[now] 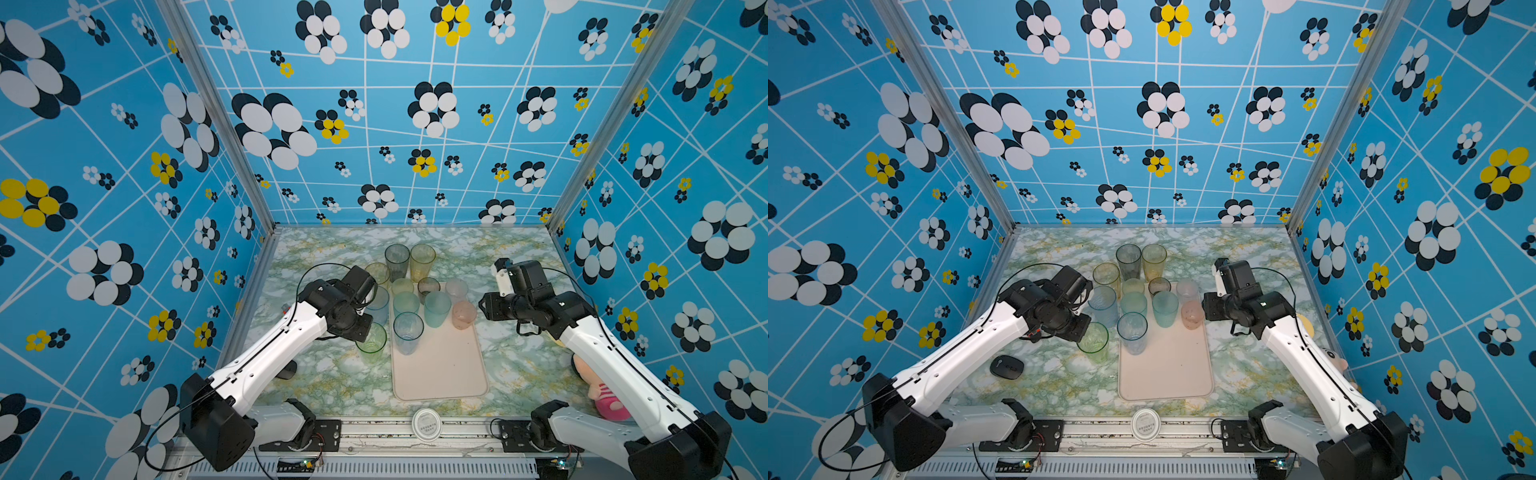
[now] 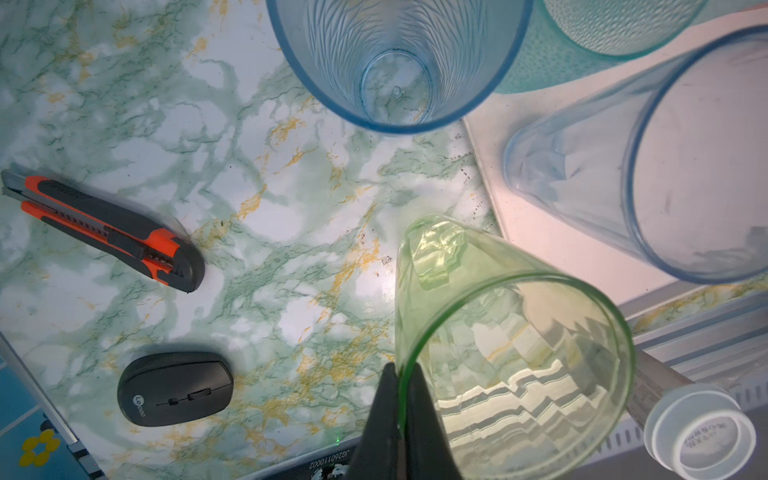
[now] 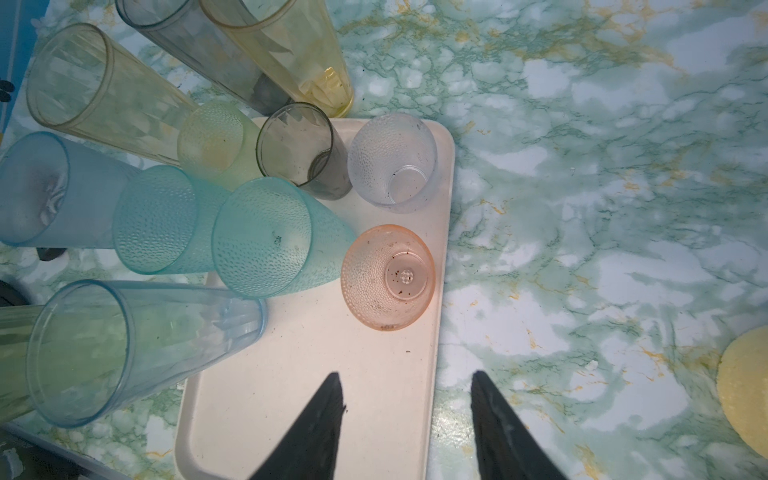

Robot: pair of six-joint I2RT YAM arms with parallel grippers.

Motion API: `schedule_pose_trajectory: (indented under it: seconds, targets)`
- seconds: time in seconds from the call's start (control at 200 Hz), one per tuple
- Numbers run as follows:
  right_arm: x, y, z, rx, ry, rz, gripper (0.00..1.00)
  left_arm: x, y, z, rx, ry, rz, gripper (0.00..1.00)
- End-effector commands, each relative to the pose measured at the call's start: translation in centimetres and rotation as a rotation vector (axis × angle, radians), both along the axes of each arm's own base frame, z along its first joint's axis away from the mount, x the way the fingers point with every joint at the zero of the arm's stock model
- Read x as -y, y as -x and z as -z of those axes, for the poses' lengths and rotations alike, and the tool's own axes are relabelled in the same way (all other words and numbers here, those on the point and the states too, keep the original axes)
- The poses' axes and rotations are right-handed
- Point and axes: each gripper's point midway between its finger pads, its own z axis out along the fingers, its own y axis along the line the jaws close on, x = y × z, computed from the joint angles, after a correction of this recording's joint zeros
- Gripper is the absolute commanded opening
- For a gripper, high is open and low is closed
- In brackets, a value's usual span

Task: Place the glasses into the tray
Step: 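Grip the green glass rim and carry it onto the tray's near end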

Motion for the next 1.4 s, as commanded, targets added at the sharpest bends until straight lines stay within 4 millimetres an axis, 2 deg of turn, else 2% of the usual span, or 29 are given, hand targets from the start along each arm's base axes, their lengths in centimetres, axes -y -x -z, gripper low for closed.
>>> schedule_pose_trajectory:
  seconds: [0.0, 0.205, 0.505, 0.715, 1.02, 1.395]
  targets:
    - [-0.1, 0.4, -0.1, 0.006, -0.022, -0.009, 0.52, 0.4, 2.6, -0.3, -0.050, 0.050, 0.006, 0.00]
    - [-0.4, 0.6, -0.4, 0.003, -0.044, -0.014, 0.52, 3.0, 4.0, -1.1, -0.039, 0.089, 0.075, 0.00]
    - [-0.4, 0.5, -0.8, 0.004, -0.043, -0.016, 0.52, 7.6, 3.9, -1.4, -0.031, 0.045, 0.213, 0.00]
    - [-0.5, 0.4, -0.9, 0.005, -0.044, -0.023, 0.51, 10.3, 3.8, -0.8, -0.045, 0.051, 0.277, 0.00]
    - [-0.5, 0.4, -0.8, 0.000, -0.028, -0.034, 0.52, 11.4, 3.4, 0.5, -0.052, 0.026, 0.297, 0.00]
    - [-0.4, 0.6, -0.3, -0.011, -0.016, -0.038, 0.52, 11.4, 3.0, 1.9, -0.067, -0.017, 0.299, 0.00]
